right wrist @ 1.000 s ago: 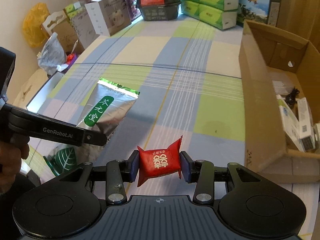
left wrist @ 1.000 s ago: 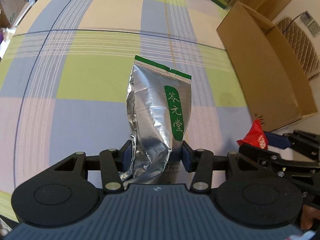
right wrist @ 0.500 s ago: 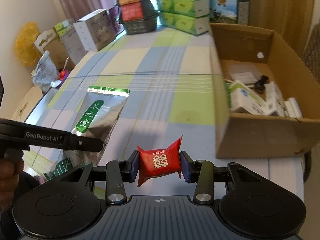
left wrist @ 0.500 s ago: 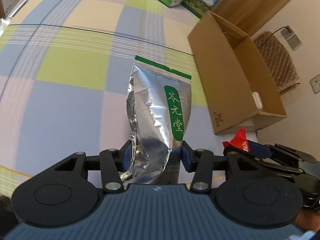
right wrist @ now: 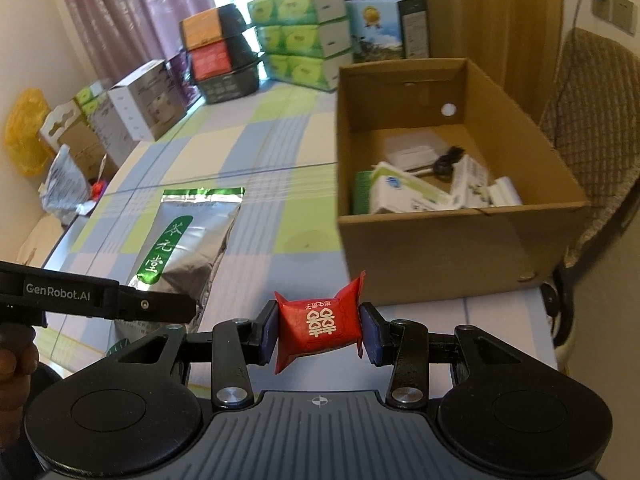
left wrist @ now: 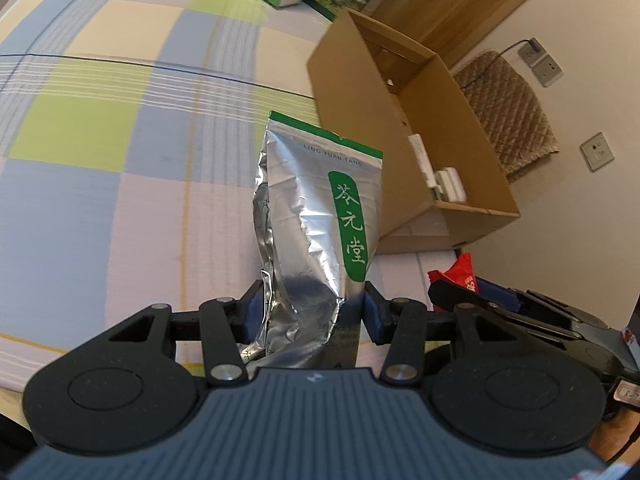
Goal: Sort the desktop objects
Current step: 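Carry the tea pouch and red candy over the cardboard box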
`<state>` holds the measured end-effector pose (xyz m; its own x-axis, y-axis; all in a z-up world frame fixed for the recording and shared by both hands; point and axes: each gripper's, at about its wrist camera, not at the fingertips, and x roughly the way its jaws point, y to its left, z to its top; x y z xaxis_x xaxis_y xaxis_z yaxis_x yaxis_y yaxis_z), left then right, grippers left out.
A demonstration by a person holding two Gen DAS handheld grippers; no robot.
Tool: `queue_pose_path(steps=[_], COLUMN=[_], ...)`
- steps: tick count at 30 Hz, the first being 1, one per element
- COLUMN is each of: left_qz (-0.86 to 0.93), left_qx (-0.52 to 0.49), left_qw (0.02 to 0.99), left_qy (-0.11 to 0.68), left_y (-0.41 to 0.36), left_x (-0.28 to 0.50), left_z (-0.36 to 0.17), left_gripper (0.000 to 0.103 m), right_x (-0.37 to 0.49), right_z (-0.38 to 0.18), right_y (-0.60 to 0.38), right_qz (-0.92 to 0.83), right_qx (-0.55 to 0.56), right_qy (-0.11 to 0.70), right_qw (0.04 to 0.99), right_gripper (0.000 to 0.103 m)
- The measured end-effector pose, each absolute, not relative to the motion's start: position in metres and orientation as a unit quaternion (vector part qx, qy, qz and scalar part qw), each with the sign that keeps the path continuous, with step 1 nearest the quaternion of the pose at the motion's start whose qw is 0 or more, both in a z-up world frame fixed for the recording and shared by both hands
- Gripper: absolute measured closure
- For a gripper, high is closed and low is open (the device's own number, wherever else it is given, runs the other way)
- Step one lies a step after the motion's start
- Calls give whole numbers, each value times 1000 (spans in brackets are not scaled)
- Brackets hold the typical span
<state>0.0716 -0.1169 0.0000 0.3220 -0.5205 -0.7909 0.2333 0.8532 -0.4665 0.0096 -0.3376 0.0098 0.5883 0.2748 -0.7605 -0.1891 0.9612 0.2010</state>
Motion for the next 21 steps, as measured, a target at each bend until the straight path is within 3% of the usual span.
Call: queue_pose_path(steps=[21], left_qz=[-284], left_qx=[-130], left_qw=[795], left_qy=[520], left_y=[-183], left_x=[64], left_z=[23], left_gripper=[60], right_x=[2], right_z=[33], right_y=[-402], right_qz=[79], right_qx=[82], right_qy=[397], right_qw=[910], right_gripper=[63])
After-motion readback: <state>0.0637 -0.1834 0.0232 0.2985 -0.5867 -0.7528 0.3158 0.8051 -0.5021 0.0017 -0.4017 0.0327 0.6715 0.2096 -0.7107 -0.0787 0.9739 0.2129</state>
